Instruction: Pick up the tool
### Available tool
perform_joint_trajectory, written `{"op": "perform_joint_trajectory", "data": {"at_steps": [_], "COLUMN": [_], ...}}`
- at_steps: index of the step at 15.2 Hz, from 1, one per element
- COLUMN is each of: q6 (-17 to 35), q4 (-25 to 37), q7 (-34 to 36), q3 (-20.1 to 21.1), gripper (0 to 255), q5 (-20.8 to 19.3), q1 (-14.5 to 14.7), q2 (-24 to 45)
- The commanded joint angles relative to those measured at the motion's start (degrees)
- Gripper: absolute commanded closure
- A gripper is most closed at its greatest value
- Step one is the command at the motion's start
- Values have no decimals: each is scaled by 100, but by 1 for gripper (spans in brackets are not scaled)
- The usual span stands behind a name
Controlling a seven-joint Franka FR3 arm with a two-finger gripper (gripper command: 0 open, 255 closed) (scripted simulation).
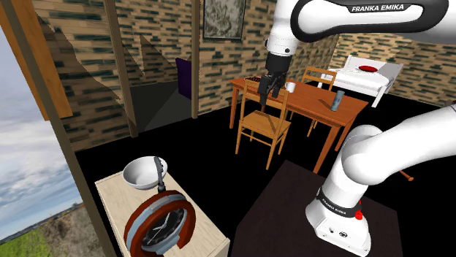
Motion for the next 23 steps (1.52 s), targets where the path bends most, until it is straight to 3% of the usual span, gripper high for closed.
{"op": "perform_joint_trajectory", "data": {"at_steps": [1, 8, 15, 19, 23], "q6": [0, 1595, 3301, 4203, 4903], "q4": [0, -844, -1111, -975, -615], "q7": [0, 1198, 2590, 3615, 5002], "q3": [0, 937, 2106, 2959, 4092], "gripper": [0, 0, 0, 0, 0], "q5": [0, 374, 387, -14, -996], "q1": [0, 187, 85, -326, -1201], "q2": [0, 100, 926, 1652, 2488]}}
